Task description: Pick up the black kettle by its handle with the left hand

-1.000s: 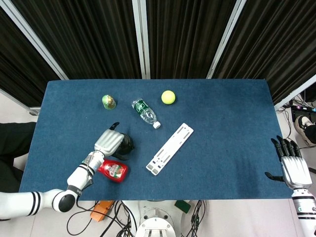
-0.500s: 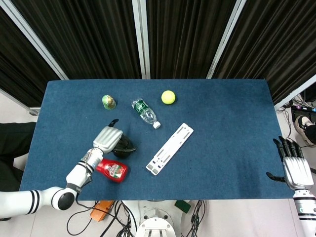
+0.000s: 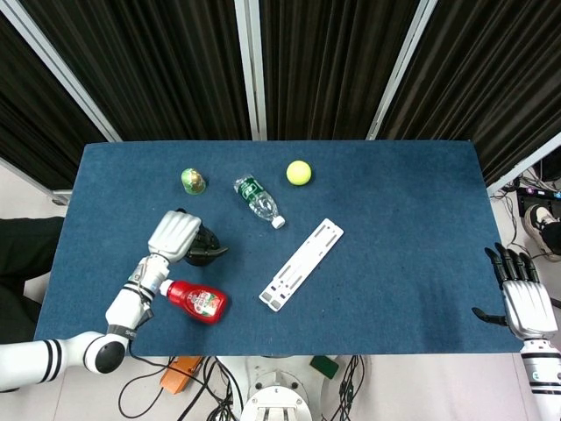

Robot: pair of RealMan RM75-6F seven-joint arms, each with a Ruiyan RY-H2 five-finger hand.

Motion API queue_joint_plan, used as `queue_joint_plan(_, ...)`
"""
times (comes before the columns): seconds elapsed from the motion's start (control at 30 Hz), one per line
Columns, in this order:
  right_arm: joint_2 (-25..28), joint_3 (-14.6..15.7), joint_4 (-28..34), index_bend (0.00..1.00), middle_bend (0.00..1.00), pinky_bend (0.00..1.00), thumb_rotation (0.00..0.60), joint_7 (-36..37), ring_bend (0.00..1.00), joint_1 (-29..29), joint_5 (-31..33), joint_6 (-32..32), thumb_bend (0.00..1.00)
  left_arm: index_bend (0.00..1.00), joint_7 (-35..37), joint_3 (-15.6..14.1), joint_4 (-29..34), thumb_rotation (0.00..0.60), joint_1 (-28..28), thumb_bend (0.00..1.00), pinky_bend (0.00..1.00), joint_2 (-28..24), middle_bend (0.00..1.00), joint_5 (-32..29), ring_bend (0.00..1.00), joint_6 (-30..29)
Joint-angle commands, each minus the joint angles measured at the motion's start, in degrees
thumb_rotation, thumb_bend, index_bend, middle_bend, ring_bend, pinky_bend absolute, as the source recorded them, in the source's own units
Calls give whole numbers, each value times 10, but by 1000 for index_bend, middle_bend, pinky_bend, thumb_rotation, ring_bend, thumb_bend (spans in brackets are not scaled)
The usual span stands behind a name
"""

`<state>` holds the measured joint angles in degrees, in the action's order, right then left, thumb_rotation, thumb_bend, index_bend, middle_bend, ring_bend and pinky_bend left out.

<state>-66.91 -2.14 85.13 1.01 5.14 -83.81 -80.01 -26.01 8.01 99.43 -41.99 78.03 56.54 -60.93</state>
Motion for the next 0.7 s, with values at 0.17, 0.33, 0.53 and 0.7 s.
queue_joint_plan(0.17,-1,1,-2,0,0,0,600,2,0,0,-3,-1,39,1000,-23,-1,4,90,3,126,603,-6,1000,-5,1000,-16)
queue_joint_plan(0.33,-1,2,-2,0,0,0,600,2,0,0,-6,0,39,1000,-31,1,4,94,7,184,641,-6,1000,-16,1000,-25)
queue_joint_plan(0.53,0,2,0,0,0,0,600,0,0,0,-7,-2,39,1000,-37,1,0,242,12,273,659,-6,1000,-20,1000,-35)
queue_joint_plan(0.7,1,3,4,0,0,0,600,-3,0,-1,-8,-3,39,1000,-31,1,-3,318,16,320,659,-6,1000,-20,1000,-36)
